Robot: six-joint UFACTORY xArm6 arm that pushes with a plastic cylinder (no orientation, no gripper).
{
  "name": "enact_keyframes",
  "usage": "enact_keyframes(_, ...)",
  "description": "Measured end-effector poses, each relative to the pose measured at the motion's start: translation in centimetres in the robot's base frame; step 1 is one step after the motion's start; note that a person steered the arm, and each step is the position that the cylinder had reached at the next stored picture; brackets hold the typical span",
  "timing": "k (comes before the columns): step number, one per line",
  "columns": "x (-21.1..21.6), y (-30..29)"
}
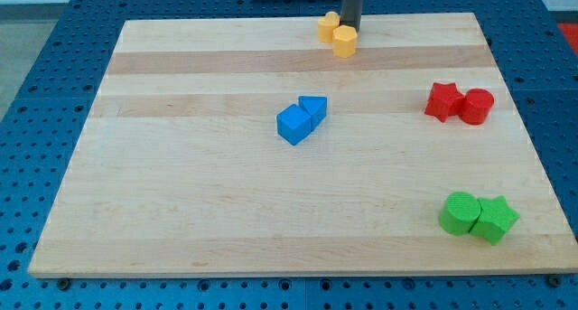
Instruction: Move the yellow blocks slightly down
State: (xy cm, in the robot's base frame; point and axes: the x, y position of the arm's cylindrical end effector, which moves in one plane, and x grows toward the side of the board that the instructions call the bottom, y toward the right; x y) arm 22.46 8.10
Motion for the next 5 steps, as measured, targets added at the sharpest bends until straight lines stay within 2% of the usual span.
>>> enact_keyframes(2, -3.1, 1.1)
enact_keyframes(4, -2.9, -7.5)
enact_keyframes(5, -1.1, -10.3)
